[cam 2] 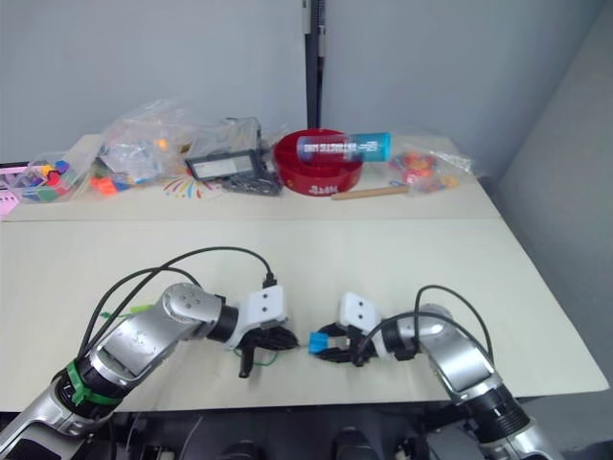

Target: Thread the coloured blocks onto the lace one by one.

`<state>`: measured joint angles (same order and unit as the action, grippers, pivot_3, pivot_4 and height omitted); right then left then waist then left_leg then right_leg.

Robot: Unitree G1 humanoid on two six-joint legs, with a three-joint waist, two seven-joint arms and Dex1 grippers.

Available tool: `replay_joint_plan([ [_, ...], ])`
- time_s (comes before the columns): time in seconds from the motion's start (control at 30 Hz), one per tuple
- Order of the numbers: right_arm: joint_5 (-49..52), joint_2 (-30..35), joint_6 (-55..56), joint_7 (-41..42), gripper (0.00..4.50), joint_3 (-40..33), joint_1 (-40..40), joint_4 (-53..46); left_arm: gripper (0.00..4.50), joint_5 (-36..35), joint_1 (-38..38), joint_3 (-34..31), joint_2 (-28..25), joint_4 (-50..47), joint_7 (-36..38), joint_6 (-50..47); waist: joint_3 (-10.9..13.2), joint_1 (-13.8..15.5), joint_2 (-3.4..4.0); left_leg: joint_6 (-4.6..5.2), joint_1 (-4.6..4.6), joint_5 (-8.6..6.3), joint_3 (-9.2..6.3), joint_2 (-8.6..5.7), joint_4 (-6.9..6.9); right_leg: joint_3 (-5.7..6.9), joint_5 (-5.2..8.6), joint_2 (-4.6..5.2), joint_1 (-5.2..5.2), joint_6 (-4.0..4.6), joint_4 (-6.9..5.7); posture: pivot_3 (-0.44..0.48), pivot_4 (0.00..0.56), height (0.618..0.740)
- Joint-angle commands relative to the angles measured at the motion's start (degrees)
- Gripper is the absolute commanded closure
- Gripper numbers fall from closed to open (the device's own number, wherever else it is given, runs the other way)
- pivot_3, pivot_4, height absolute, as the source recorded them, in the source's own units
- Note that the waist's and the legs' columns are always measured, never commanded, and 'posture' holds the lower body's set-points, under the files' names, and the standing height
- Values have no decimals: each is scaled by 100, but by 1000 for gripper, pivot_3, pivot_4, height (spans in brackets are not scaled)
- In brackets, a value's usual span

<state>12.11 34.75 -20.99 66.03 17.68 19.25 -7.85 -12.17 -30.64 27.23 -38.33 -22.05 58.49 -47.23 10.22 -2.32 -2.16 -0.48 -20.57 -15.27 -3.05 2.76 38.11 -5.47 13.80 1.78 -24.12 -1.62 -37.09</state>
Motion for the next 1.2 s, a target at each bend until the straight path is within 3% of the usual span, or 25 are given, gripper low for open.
replay_joint_plan([
  [0.03, -21, 8, -49, 21, 3167, 128, -121, -13, 4500, -26, -8, -132, -49, -244, -55, 54, 0, -4, 0, 0, 0, 0, 0, 0, 0, 0, 0, 0, 0, 0, 0, 0, 150, 731],
  [0.77, -14, 109, 28, 106, 3167, 150, -170, 22, 4500, -140, 83, -400, -333, -262, -140, 42, 0, -9, 0, 0, -2, 0, 0, 0, 0, 0, 0, 0, -2, 0, 0, 0, 150, 731],
  [1.2, 0, 62, 299, 450, 3167, 317, 45, 125, 4500, -264, 40, -314, -123, -298, -135, 107, 0, -5, 0, 0, -4, 0, 0, 0, 0, 0, 0, 1, -3, 0, 1, 0, 150, 731],
])
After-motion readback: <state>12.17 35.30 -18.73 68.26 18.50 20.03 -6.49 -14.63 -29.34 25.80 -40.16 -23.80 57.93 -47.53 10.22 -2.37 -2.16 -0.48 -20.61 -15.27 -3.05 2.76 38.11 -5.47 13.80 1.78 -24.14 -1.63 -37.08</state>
